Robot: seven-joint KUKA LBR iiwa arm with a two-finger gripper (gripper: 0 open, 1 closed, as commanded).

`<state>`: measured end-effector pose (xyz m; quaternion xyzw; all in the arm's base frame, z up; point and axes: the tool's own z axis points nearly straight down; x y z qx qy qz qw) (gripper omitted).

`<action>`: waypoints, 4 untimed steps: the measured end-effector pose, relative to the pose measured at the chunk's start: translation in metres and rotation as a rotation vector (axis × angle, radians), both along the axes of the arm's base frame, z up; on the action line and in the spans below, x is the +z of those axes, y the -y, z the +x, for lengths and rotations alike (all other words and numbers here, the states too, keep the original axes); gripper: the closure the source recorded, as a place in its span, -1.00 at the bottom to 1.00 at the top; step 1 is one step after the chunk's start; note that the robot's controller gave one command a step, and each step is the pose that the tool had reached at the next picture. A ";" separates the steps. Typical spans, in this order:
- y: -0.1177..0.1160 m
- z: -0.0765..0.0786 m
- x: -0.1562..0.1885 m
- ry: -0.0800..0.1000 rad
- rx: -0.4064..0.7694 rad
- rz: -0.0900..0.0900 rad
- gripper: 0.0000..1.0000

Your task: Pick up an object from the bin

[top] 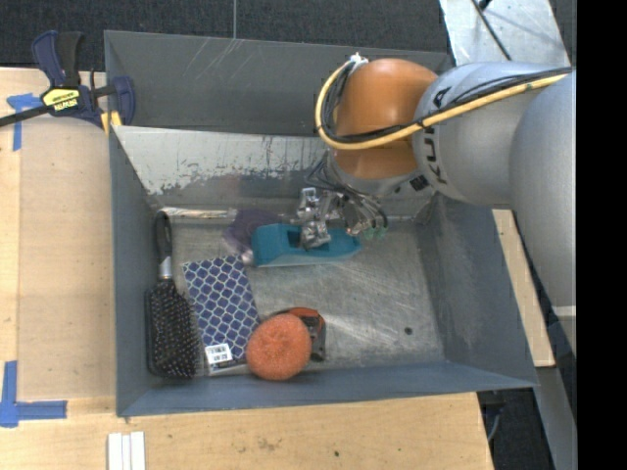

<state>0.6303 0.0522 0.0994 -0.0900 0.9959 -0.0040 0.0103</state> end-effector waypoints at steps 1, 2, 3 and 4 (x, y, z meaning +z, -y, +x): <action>0.000 0.000 0.000 0.000 0.000 0.000 1.00; 0.000 0.000 0.000 0.000 -0.001 0.000 1.00; -0.002 0.002 -0.003 0.022 0.001 0.005 -1.00; -0.002 0.002 -0.003 0.022 0.002 0.005 -1.00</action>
Offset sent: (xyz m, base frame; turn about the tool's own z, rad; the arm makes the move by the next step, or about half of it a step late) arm 0.0000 0.0000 0.0000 0.0000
